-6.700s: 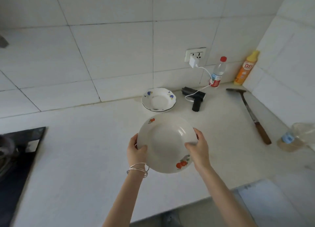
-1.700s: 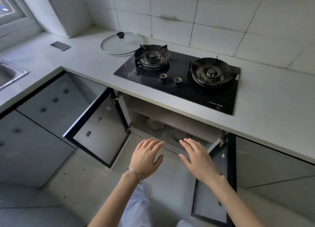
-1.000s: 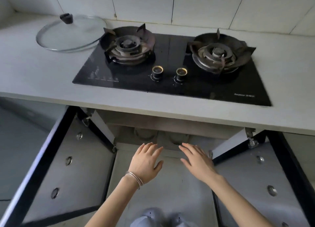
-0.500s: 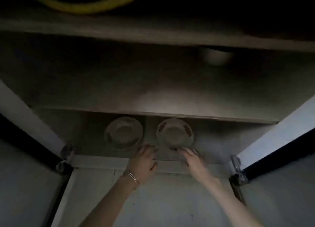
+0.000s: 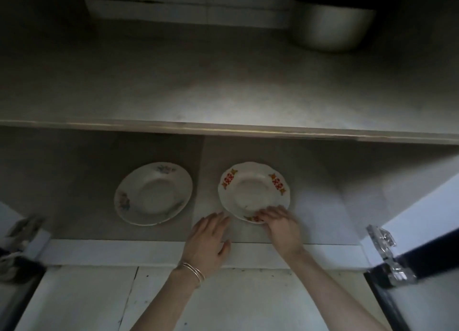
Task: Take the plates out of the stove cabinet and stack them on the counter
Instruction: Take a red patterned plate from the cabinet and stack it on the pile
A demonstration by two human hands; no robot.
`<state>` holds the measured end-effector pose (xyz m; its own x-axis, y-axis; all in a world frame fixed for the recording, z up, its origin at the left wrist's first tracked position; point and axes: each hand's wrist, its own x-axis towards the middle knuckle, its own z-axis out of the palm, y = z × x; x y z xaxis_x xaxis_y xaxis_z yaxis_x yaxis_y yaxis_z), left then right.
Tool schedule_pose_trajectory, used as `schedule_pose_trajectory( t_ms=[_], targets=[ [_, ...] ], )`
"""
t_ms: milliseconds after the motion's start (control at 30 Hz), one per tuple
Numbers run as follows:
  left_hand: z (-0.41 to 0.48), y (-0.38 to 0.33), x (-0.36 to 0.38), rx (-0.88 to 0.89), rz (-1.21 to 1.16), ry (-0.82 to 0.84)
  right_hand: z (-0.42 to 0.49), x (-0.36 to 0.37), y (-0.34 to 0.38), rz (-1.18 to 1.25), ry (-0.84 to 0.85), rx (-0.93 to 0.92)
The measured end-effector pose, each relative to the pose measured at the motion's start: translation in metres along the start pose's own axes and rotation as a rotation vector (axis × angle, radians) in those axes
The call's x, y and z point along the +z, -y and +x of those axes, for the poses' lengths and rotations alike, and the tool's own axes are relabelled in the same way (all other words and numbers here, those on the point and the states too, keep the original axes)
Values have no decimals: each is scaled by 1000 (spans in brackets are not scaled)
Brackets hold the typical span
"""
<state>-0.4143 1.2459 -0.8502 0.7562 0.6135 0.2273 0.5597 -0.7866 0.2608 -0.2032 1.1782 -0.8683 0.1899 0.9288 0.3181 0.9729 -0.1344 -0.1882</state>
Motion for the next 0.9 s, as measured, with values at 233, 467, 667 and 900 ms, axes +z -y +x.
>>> schedule_pose_trajectory(
  t_ms=[233, 467, 667, 900],
  targets=[
    [-1, -5, -6, -7, -10, -35, -25, -1, 0, -33, -121, -63],
    [-21, -18, -11, 10, 4, -38, -74, -29, 20, 24, -151, -70],
    [-46, -20, -5, -13, -13, 12, -110, -34, 26, 76, -122, -94],
    [-55, -22, 0, -23, -26, 84, -126, -30, 24, 84, -114, -112]
  ],
)
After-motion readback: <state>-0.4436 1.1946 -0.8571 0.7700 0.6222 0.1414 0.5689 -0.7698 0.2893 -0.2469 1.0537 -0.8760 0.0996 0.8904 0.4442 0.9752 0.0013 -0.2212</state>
